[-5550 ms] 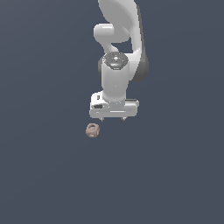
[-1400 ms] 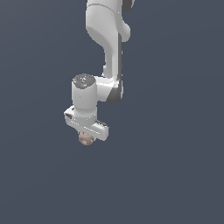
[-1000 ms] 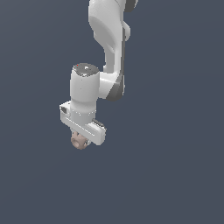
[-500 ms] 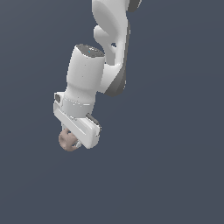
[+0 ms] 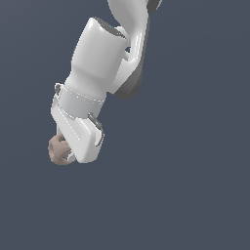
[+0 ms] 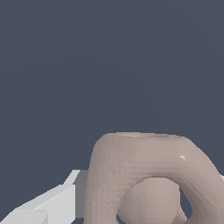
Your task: Pick up the object and move it to a goal position.
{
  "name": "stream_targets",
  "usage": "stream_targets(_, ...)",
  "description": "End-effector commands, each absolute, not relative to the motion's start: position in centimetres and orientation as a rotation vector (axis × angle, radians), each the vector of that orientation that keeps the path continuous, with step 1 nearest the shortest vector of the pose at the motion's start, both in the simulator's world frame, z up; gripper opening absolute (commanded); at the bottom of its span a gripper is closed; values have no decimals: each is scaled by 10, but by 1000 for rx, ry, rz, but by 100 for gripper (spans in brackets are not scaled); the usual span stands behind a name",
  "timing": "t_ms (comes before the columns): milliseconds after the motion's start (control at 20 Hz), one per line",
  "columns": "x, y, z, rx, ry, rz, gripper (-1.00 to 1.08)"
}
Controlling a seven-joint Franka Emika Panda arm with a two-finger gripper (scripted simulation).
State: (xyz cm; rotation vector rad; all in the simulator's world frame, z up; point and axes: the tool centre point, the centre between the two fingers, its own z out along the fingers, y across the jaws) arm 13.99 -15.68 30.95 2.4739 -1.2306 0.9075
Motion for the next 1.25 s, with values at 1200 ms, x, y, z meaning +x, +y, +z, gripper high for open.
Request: stream_targets(1200,143,-170,407,2163,-1442,1120,-100)
